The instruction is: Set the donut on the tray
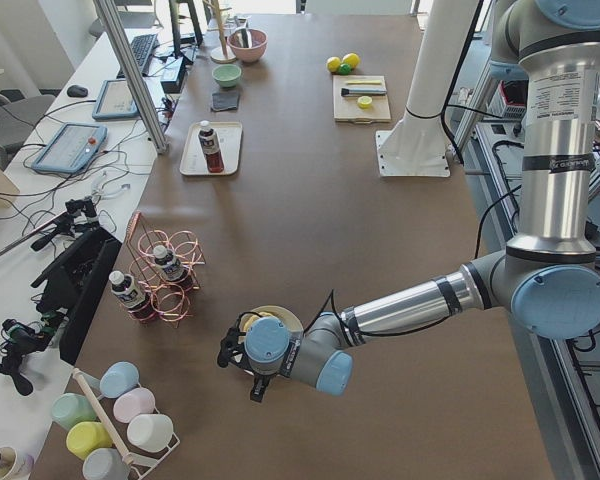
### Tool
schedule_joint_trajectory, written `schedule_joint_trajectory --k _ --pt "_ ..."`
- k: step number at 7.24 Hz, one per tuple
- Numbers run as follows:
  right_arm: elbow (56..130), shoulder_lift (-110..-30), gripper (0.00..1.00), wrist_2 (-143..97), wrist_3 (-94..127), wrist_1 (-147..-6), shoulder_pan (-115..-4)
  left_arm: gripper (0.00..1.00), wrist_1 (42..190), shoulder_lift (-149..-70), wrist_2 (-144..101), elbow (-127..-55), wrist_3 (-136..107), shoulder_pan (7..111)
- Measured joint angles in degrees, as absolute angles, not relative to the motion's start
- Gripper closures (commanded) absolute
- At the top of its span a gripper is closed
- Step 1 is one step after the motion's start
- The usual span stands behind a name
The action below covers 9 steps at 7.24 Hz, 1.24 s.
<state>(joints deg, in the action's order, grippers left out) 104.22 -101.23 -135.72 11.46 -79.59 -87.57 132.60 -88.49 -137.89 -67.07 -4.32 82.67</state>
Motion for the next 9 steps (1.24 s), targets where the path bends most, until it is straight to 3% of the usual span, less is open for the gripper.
schedule_joint_trajectory --k 9 --pt "104.1 -100.9 0.0 -134.6 11.5 -79.2 -87.0 0.06 140.7 -93.8 -139.6 -55.3 -16.6 80.8"
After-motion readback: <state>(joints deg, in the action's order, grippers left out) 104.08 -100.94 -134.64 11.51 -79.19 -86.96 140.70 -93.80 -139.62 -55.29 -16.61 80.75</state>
